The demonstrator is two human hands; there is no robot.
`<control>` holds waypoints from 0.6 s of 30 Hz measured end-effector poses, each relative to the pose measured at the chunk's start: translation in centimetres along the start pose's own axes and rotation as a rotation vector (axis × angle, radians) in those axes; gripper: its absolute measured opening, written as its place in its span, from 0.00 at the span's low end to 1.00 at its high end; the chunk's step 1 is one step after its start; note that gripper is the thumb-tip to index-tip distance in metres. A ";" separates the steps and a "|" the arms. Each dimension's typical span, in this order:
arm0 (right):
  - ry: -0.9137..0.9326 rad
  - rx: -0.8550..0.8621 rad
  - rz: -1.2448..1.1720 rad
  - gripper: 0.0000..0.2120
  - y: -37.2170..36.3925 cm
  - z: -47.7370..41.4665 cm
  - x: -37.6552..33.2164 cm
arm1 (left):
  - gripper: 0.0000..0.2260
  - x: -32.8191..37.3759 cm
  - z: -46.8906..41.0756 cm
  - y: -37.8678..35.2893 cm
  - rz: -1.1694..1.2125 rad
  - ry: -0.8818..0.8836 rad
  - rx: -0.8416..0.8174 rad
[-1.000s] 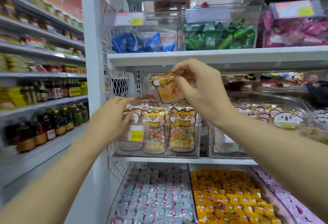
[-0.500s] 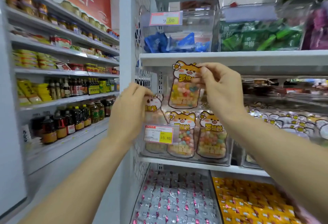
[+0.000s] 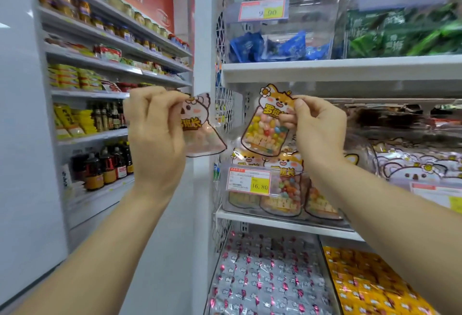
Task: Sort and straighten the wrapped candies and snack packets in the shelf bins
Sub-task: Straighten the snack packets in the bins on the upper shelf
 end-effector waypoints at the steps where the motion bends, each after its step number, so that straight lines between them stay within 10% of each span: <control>1: -0.010 0.009 0.021 0.09 0.0 -0.1 0.2 | 0.07 -0.1 0.0 0.2 0.006 -0.003 0.011; 18: 0.279 -0.796 0.891 0.10 -2.5 1.6 1.3 | 0.08 0.5 1.9 -1.3 -0.022 0.030 -0.160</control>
Point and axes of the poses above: each hand's wrist, its own z-axis away from the middle knuckle, its own y-axis out of the back of the hand, x = y × z, the point moved 2 cm from there along -z, towards the middle knuckle, and after that the axes turned 10 degrees about z, right-handed, at the moved point
